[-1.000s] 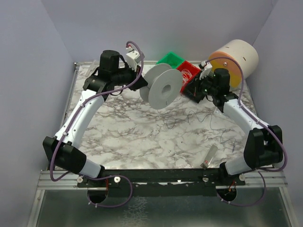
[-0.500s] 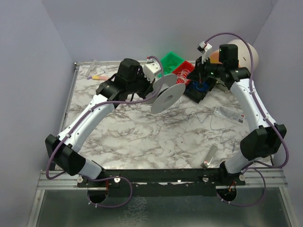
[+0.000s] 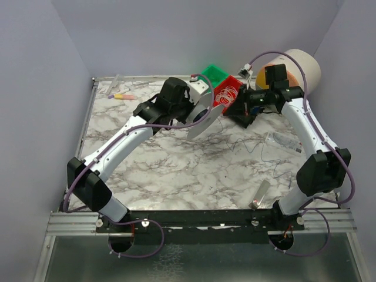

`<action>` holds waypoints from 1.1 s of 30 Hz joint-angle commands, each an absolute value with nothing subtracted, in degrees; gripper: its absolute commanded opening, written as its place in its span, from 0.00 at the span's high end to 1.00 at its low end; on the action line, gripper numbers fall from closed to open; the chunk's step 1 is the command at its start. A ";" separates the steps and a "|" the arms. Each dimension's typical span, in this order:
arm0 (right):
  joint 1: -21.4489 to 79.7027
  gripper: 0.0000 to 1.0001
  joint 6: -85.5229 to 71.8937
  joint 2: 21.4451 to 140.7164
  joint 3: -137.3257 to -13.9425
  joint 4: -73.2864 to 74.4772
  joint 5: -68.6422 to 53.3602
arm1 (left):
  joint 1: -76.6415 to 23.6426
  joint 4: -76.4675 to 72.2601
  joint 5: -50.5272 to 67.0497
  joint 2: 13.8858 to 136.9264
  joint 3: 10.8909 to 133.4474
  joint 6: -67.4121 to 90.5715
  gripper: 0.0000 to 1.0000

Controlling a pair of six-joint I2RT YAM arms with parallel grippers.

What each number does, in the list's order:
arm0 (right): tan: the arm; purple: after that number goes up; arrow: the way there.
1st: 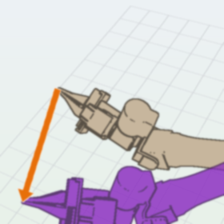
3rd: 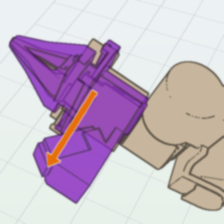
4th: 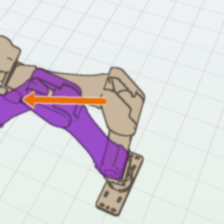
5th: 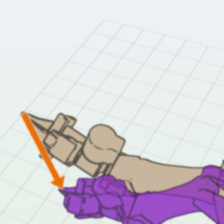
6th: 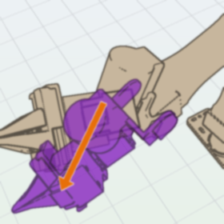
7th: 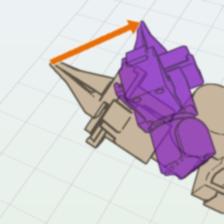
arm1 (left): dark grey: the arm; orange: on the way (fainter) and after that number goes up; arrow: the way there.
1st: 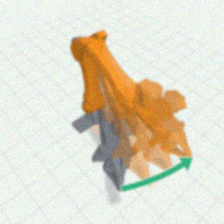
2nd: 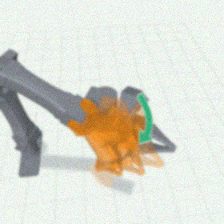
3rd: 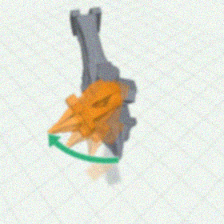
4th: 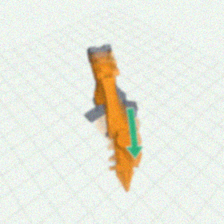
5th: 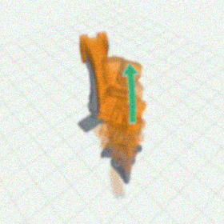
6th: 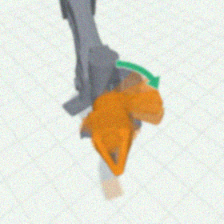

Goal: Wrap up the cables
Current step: Wrap the cable around the cable reel.

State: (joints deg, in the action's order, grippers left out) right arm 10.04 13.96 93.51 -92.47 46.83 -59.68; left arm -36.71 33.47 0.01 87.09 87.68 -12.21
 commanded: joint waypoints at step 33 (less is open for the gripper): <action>28.57 0.99 10.43 83.18 -60.14 11.17 -65.31 | -23.31 28.95 10.59 95.01 102.49 12.42 1.00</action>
